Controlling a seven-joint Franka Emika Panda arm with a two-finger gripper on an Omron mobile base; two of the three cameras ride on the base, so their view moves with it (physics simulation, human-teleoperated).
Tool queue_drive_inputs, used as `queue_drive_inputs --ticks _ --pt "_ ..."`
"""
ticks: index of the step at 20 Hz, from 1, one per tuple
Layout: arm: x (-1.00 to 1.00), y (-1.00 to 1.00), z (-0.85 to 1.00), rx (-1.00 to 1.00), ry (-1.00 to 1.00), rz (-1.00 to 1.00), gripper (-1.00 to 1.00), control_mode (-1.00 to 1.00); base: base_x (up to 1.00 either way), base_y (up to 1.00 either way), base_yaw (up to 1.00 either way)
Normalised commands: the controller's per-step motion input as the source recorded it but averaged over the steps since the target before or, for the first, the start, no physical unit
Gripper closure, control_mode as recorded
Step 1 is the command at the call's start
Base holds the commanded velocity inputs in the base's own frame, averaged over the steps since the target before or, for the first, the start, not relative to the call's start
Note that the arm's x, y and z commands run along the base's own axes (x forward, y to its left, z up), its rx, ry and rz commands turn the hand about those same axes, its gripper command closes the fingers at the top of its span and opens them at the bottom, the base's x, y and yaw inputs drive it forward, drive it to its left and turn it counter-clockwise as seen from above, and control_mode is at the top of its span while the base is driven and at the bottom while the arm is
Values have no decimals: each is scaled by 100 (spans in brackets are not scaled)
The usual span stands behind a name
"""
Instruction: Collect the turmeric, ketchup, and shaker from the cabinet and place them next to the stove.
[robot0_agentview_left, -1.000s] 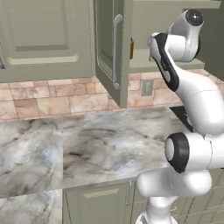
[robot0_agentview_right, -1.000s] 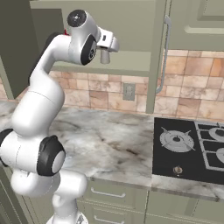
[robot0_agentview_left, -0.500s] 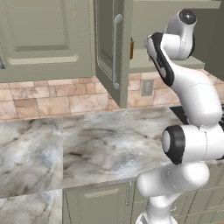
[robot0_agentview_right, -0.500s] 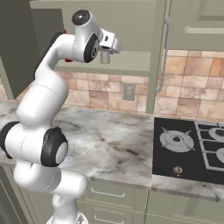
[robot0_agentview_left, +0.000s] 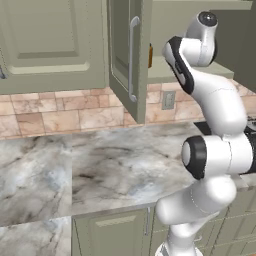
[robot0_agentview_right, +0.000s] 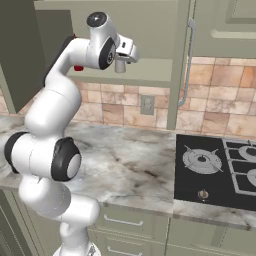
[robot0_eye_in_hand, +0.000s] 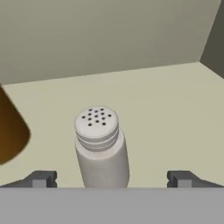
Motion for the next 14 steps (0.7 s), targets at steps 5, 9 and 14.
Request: queue_drive_inputs --ticks 5,9,14 --pt "18 0 -14 -1 6 0 -100 -100 0 0 0" --pt "16 0 -15 -1 6 0 -100 -100 0 0 0" --pt "15 0 -18 -1 6 0 100 -100 0 0 0"
